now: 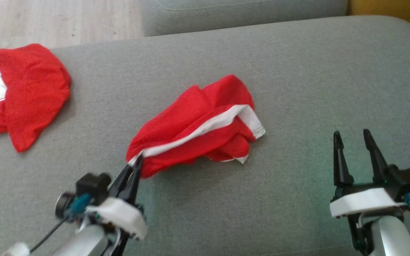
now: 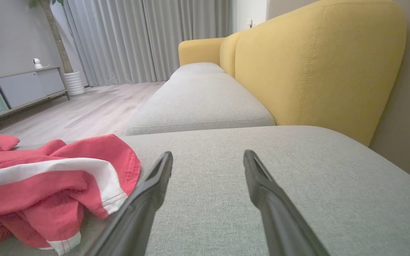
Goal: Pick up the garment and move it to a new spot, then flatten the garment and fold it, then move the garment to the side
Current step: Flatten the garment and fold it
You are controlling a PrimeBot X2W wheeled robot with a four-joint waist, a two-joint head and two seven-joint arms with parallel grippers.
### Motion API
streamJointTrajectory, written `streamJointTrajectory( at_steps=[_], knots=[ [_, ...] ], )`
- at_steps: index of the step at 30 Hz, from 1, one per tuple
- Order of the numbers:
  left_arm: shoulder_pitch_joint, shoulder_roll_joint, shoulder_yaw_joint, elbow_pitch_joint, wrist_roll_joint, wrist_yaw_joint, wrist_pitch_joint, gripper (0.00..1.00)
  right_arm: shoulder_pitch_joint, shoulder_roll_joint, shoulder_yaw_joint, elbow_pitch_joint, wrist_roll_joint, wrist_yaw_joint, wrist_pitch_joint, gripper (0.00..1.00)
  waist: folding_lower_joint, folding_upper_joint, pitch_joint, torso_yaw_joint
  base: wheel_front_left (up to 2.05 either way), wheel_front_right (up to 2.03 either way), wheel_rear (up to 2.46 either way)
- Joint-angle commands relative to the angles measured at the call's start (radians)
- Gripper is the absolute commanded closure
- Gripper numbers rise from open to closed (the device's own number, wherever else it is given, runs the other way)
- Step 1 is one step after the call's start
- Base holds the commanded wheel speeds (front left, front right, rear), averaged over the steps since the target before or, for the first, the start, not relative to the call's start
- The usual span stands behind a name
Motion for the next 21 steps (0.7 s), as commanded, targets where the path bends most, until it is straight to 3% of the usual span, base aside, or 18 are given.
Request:
streamJointTrajectory(
  at_steps=[1,8,19,20,21],
  knots=[
    [-0.016,0.034,0.059,-0.026,-0.02,0.008,-0.005,1.0,-0.007,-0.006,0.022,-0.028,-0.01,0.008,-0.014,0.0,0.0001,0.0,-0.006,0.009,0.0,0.0,0.0],
    [0.015,0.054,0.067,0.104,-0.024,0.017,-0.025,1.0,-0.008,-0.006,0.038,-0.022,-0.022,0.008,-0.014,0.0,0.0001,0.0,0.0,0.013,0.0,0.0,0.0],
    [-0.033,-0.012,0.066,0.267,-0.006,0.012,-0.061,1.0,-0.006,-0.006,0.043,-0.007,-0.038,0.008,-0.014,0.0,0.0001,0.0,-0.002,0.004,0.0,0.0,0.0],
    [-0.036,-0.019,0.068,0.276,-0.005,0.01,-0.065,0.86,-0.005,-0.006,0.043,-0.006,-0.039,0.008,-0.014,0.0,0.0001,0.0,-0.003,0.004,0.0,0.0,0.0],
    [-0.038,-0.026,0.071,0.282,-0.003,0.009,-0.07,0.6,-0.004,-0.006,0.042,-0.005,-0.039,0.008,-0.014,0.0,0.0001,0.0,-0.005,0.004,0.0,0.0,0.0]
  ],
)
